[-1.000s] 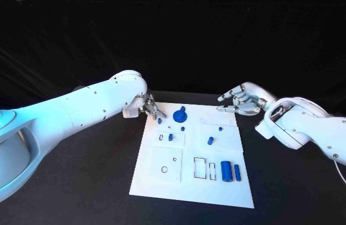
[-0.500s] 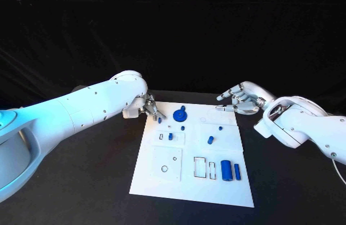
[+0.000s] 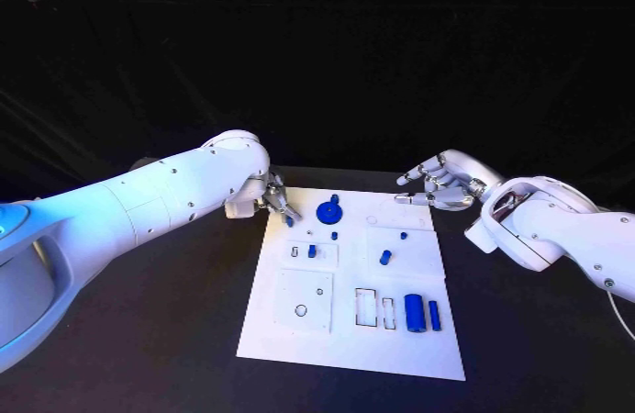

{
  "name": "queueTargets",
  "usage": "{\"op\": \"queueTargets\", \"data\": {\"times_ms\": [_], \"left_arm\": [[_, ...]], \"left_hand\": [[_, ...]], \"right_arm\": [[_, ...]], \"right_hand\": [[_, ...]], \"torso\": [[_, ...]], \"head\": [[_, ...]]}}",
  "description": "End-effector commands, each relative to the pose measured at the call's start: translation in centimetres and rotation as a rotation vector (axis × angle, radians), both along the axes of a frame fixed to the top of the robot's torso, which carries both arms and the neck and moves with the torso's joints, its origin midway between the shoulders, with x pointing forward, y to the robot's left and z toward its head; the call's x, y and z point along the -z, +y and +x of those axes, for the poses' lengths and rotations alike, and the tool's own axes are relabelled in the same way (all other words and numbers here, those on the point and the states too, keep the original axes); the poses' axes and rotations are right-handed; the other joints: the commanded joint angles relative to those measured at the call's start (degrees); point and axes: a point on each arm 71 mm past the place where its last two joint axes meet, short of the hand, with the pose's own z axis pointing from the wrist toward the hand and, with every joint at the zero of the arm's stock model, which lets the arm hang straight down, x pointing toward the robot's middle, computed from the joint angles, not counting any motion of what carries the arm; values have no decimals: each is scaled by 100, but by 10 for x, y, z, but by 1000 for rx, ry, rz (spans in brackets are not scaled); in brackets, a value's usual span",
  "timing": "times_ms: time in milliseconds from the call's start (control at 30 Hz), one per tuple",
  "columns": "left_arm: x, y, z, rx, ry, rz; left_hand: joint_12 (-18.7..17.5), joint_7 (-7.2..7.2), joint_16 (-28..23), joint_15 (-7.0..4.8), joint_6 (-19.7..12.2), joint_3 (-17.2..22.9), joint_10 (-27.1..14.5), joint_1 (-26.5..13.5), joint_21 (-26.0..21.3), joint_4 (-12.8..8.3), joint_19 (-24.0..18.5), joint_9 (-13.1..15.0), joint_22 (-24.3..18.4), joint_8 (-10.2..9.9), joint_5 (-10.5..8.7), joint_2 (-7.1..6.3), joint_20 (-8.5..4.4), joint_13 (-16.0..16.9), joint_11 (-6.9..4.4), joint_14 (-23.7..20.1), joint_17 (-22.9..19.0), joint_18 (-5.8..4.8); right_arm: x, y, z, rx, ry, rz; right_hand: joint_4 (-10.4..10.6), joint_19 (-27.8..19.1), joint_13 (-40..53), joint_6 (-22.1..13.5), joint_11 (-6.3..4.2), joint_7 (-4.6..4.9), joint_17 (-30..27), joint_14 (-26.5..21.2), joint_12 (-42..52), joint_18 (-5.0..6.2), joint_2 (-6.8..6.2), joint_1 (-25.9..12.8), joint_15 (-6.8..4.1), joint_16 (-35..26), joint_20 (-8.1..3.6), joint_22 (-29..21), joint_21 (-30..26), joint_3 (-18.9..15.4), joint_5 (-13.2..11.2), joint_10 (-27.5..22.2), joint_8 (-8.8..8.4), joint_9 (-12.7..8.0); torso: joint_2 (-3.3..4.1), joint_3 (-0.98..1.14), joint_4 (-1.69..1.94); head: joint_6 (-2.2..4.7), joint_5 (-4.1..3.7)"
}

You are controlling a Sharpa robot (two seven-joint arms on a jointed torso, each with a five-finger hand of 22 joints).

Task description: Assemble the parts on the task board

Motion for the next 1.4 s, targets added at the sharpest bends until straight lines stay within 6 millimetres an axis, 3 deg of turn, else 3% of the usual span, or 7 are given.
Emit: {"op": "queueTargets", "data": {"times_ms": [33, 267, 400, 633, 667, 733, 1400], "left_arm": [[1, -4, -2, 22, 31, -23], [1, -4, -2, 16, 30, -26], [1, -3, -1, 8, 20, -35], [-3, -1, -2, -10, -41, -79], [-4, -1, -4, -10, -49, -93], [-5, -1, -8, -9, -54, -109], [-4, 4, -63, 72, -143, -169]], "left_hand": [[-37, -39, 18, -47, -3, 84, 0, 110, 6, -42, 272, 8, 580, 25, 15, 5, -28, -14, -54, 614, 1506, -37], [-48, -77, 18, -75, -50, 545, 13, 613, 8, -357, 273, -7, 594, -3, 24, 87, -53, 10, -91, 614, 1506, -38], [-97, -32, 18, -53, -103, 992, 4, 780, 8, -520, 274, -17, 602, -29, 63, -3, -53, -11, -60, 614, 1506, -41], [-142, 7, 18, -17, -102, 2367, 84, 416, -7, -648, 276, 61, 614, 75, 193, -571, -18, -29, -45, 614, 1506, -39], [-143, -18, 18, 2, -120, 2773, 117, 252, -5, -722, 280, 102, 626, 125, 255, -790, -16, -26, -62, 614, 1506, -42], [-124, 0, 18, -23, -99, 2961, 146, 152, 7, -762, 288, 131, 645, 170, 327, -886, -25, -2, -50, 614, 1506, -44], [42, -39, 18, -47, -18, 3334, 315, -52, 156, -891, 353, 167, 814, 246, 387, -1106, -39, 200, -73, 614, 1506, -86]], "right_arm": [[1, 2, 0, -17, 6, -12], [1, 2, -1, -19, 7, -12], [1, 2, -1, -19, 7, -12], [1, 2, 0, -20, 8, -12], [1, 2, 0, -20, 9, -12], [2, 2, 0, -20, 9, -13], [2, 1, -1, -21, 1, -28]], "right_hand": [[-4, 144, -9, 34, -10, -10, 941, 473, -31, -26, 55, -10, 6, -35, 6, 694, -40, -33, 22, -47, 13, 9], [-4, 144, -9, 34, -10, -10, 941, 473, -31, -26, 55, -10, 6, -35, 6, 694, -40, -33, 22, -47, 13, 9], [-4, 144, -9, 34, -10, -10, 941, 473, -31, -26, 55, -10, 6, -35, 6, 694, -40, -33, 22, -47, 13, 9], [-4, 144, -9, 34, -10, -10, 941, 473, -31, -26, 55, -10, 6, -35, 6, 694, -40, -33, 22, -47, 13, 9], [-4, 144, -9, 34, -10, -10, 941, 473, -31, -26, 55, -10, 6, -35, 6, 694, -40, -33, 22, -47, 13, 9], [-4, 144, -9, 34, -10, -10, 941, 473, -31, -26, 55, -10, 6, -35, 6, 694, -40, -33, 22, -47, 13, 9], [4, 144, -7, 42, -12, -12, 932, 471, -23, -26, 78, 4, 5, -41, 6, 694, -40, -48, 40, -47, 17, 11]], "torso": [[-1, 0, 2], [2, -1, 2], [4, -3, 2], [-2, 2, 0], [-2, 2, 0], [-5, 4, 3], [-35, -5, 52]], "head": [[-11, 10], [-21, 15], [-25, 17], [-17, 20], [-16, 21], [-12, 24], [-8, 47]]}}
